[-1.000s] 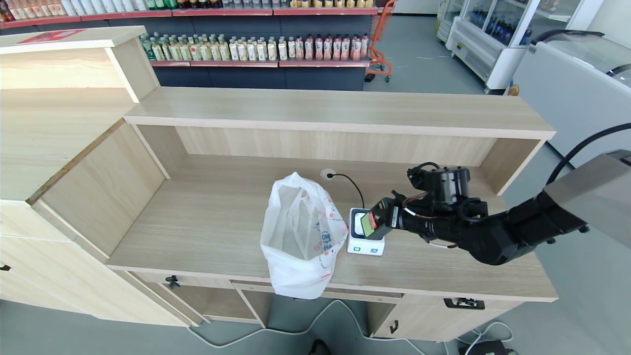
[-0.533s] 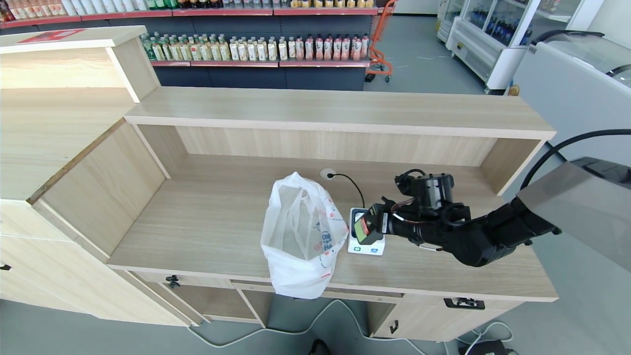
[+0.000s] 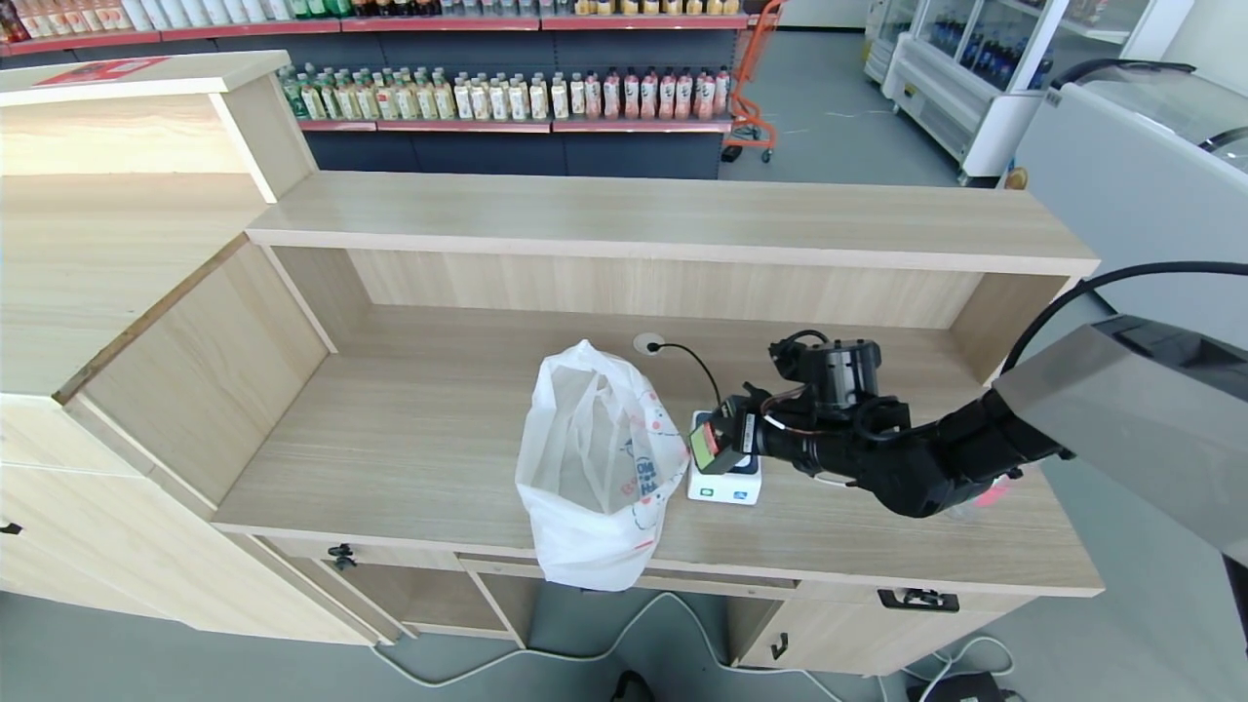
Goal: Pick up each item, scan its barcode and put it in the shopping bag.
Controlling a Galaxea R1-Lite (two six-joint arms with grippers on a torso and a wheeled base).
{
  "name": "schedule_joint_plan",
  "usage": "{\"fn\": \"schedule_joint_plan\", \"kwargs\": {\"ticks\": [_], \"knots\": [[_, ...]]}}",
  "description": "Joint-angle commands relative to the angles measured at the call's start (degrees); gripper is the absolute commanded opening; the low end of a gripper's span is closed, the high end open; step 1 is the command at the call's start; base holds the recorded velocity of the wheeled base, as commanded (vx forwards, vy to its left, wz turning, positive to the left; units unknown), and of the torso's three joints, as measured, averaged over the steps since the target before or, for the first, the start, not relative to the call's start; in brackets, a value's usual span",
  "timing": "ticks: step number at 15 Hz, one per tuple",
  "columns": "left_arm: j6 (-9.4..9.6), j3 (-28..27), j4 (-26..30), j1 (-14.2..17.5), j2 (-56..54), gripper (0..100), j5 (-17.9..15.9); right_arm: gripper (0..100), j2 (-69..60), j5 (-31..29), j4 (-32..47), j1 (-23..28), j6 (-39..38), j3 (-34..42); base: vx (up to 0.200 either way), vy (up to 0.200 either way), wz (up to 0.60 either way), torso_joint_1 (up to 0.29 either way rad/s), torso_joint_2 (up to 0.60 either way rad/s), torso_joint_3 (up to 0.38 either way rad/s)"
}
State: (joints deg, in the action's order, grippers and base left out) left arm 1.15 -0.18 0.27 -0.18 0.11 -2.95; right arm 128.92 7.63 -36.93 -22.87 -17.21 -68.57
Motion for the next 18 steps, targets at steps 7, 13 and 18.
{"fn": "schedule_joint_plan", "kwargs": {"ticks": [7,13,18], "knots": [[0.00,0.0,0.0,0.0,0.0,0,0.0,0,3.9,0.2,0.1,-0.3,-0.1,-4.7,0.000,0.000,0.00,0.000,0.00,0.000],[0.00,0.0,0.0,0.0,0.0,0,0.0,0,0.1,-0.1,-0.1,-0.5,-0.8,-4.0,0.000,0.000,0.00,0.000,0.00,0.000],[0.00,0.0,0.0,0.0,0.0,0,0.0,0,-19.8,-0.3,-5.1,0.5,-3.6,11.9,0.000,0.000,0.00,0.000,0.00,0.000]]}}
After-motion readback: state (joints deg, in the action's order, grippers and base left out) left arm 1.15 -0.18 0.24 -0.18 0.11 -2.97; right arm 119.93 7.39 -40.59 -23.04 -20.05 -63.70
